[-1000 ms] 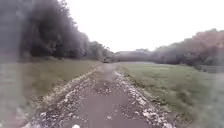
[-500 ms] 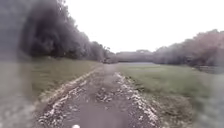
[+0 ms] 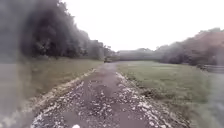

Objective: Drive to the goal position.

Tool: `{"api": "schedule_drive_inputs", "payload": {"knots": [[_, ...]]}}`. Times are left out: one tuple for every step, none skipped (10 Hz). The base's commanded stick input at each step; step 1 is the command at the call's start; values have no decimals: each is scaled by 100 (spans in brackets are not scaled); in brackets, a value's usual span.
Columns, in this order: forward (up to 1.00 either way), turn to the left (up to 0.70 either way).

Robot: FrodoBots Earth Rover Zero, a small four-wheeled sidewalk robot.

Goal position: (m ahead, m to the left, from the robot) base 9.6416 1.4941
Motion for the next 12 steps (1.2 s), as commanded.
{"api": "schedule_drive_inputs", "payload": {"knots": [[85, 0], [85, 0], [85, 0], [85, 0], [85, 0], [85, 0], [85, 0], [85, 0], [85, 0], [85, 0], [85, 0], [85, 0]]}}
